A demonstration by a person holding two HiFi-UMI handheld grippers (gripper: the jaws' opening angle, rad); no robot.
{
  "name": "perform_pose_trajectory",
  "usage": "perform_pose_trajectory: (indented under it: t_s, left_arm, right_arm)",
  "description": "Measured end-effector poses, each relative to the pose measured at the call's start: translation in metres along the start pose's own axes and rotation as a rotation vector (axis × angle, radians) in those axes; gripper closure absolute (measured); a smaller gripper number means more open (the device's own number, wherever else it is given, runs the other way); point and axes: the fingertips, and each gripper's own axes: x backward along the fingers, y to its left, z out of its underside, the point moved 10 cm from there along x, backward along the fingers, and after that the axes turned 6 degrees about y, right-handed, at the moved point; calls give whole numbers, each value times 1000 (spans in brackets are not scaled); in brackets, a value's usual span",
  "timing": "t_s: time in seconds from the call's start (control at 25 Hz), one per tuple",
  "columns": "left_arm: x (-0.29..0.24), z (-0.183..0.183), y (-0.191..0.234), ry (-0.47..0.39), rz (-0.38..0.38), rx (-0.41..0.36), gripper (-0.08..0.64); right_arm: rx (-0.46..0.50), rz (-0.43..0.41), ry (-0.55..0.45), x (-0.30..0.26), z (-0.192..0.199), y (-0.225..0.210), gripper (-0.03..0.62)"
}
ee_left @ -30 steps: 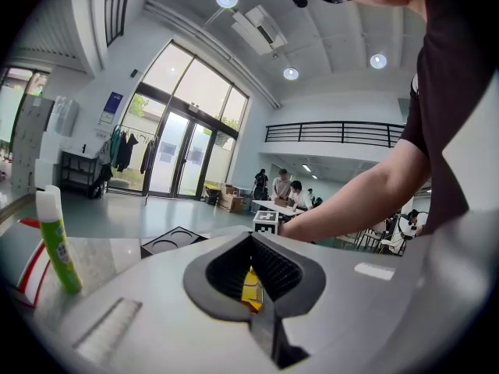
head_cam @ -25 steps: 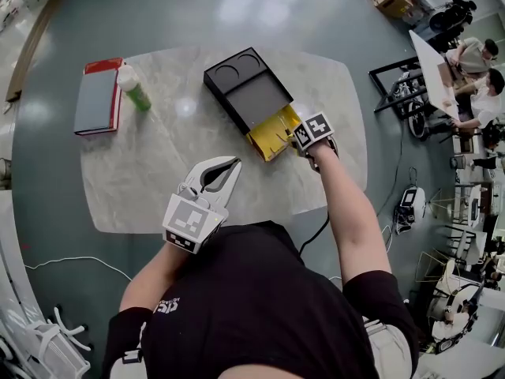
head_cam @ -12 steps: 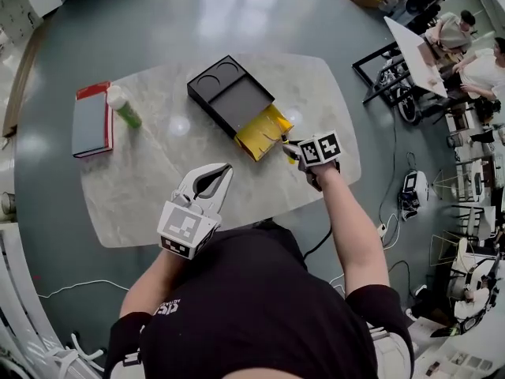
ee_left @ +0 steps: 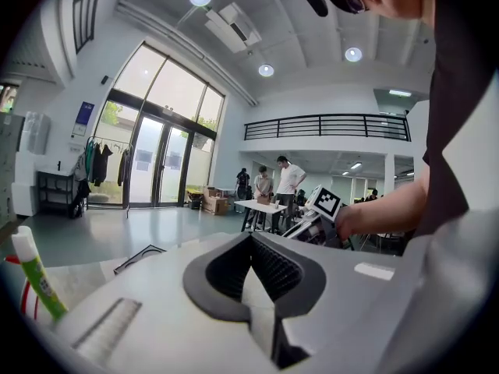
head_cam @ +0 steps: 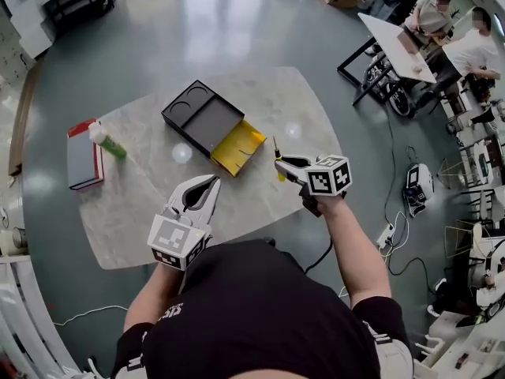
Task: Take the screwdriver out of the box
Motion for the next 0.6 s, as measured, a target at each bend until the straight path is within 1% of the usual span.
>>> perform_pose_trajectory:
  t_s: [0.12,0.24,0.32,0.44,0.6]
  left_arm:
    - [-4,-9,-13,-8,-9,-3,558]
    - [-7,-22,-24,-28,-14,1,558]
    - [-11,-31,-30,-37,-7,-7,558]
    - [-16,-44,-40,-41,3,-37,558]
    - [-18,-62,-48,-60,14,-63,558]
  right_arm:
    - [-5,-58,-94,37,7,7,514]
    - [-47,-132,-208,69,13,10,515]
    - [-68,-166,-288,88,15,13,514]
    - [-65,-182,-374,114,16,20,514]
    - [-7,-168,-454,143,10,33,514]
